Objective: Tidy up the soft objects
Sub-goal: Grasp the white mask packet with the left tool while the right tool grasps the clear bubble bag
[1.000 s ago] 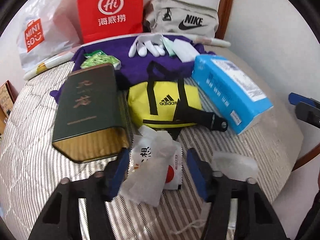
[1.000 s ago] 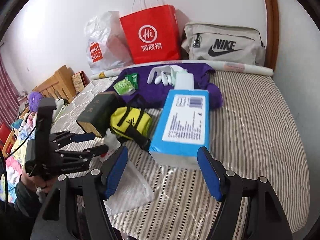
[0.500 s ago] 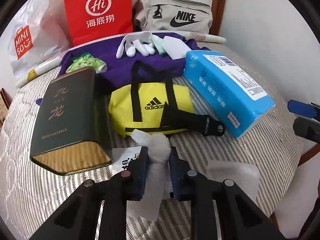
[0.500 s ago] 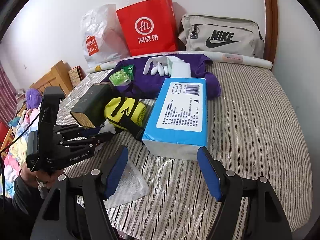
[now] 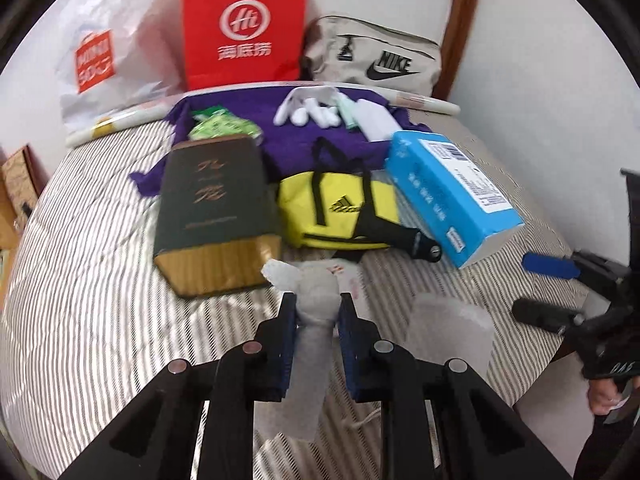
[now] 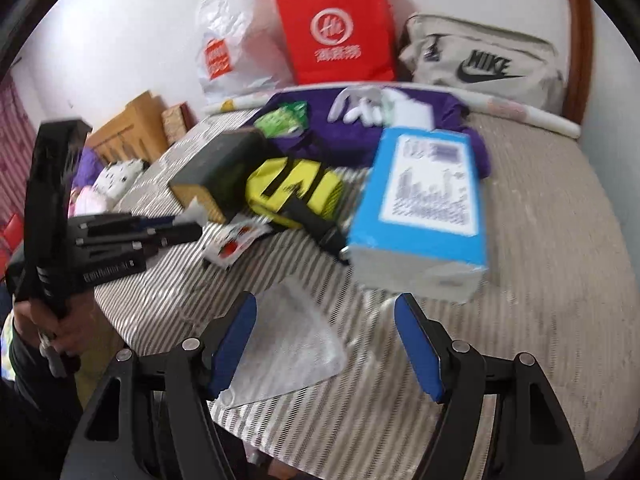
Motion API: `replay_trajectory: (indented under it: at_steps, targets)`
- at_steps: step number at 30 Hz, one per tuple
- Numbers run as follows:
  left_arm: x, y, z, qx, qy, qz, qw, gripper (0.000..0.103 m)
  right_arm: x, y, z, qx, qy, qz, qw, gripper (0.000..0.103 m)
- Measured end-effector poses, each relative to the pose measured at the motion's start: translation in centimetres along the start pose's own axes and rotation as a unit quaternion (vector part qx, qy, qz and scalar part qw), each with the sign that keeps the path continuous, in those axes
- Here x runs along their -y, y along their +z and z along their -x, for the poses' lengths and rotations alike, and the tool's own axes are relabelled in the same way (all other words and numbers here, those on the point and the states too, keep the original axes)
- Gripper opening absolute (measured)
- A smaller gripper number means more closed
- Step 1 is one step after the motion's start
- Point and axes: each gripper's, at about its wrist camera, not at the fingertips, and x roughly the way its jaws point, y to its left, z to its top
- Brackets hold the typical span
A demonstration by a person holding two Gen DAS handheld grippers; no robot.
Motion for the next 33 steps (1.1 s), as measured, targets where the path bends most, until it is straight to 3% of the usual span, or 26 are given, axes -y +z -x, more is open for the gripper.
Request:
replay_trajectory:
  at_steps: [9,13,15,18,24,27,29,32,33]
  targets:
    - [-2.6,-1.5,0.6,-0.002,-0.024,0.042,0.9988,0.02,-1.3,-0.8,-5.3,-0.048,0.028,0.032,0.998,0.073]
    - [-3.2,-1.8,0.7,0.001,-0.028,0.047,0.9985,0.019,-2.0,-1.2,-5.7,-0.059,0.07,0.037,0.995,0.096]
    - [-3.3,-1.9,0.7,0.001,-0.032,0.047,0.9984,0.019,-2.4,-1.6,-5.8,-0.064,0.092,0.043,0.993,0.102]
    - [-3.3,-2.0,0.8,0.002,-0.042,0.046,0.998,0.02,-3.3,-2.0,-5.9,-0.064,0.077,0.064,0.993,0.103]
    - [-3.4,-2.4,0.6,-0.003,-0.052,0.049,0.9974,0.02,-5.8,-2.7,-6.6,-0.073,0.009,0.128,0.989,0.103]
    - [-3.6,-2.6,0.4,-0.008,-0.052,0.057,0.997,0.02,-5.8,-2.9,-6.4,-0.059,-0.002,0.121,0.991,0.103]
    - [-3.8,-2.9,0.3,-0.011,-0.048,0.062,0.9969,0.02,-5.6,-3.2,-6.1,-0.051,-0.009,0.116,0.992,0.1]
    - [-4.2,-3.2,0.2,-0.014,-0.044,0.071,0.9964,0.02,-5.4,-3.8,-5.3,-0.03,-0.03,0.109,0.993,0.081]
    - [-4.4,-3.3,0.1,-0.016,-0.044,0.073,0.9962,0.02,-5.3,-4.0,-4.9,-0.025,-0.032,0.107,0.993,0.069]
